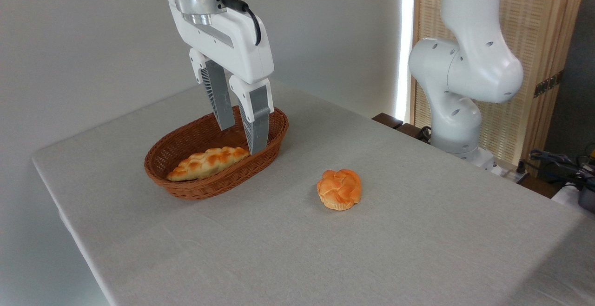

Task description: Put bread into the basket

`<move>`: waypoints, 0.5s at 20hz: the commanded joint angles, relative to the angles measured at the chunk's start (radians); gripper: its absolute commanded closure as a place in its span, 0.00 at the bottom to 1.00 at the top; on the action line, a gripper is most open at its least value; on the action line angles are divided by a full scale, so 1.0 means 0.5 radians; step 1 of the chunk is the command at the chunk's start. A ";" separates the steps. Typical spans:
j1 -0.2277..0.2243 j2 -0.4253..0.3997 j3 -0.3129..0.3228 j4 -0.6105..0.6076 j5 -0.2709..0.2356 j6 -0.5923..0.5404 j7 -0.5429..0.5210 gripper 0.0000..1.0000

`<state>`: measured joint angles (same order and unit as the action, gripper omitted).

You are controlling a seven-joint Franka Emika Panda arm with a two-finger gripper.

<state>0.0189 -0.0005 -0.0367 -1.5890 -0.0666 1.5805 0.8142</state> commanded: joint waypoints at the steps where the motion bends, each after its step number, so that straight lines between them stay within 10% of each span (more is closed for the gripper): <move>1: 0.005 -0.023 0.000 0.030 0.020 -0.035 0.000 0.00; 10: 0.002 -0.024 0.034 0.000 0.020 -0.007 0.016 0.00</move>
<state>0.0212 -0.0067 -0.0254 -1.5873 -0.0666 1.5825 0.8151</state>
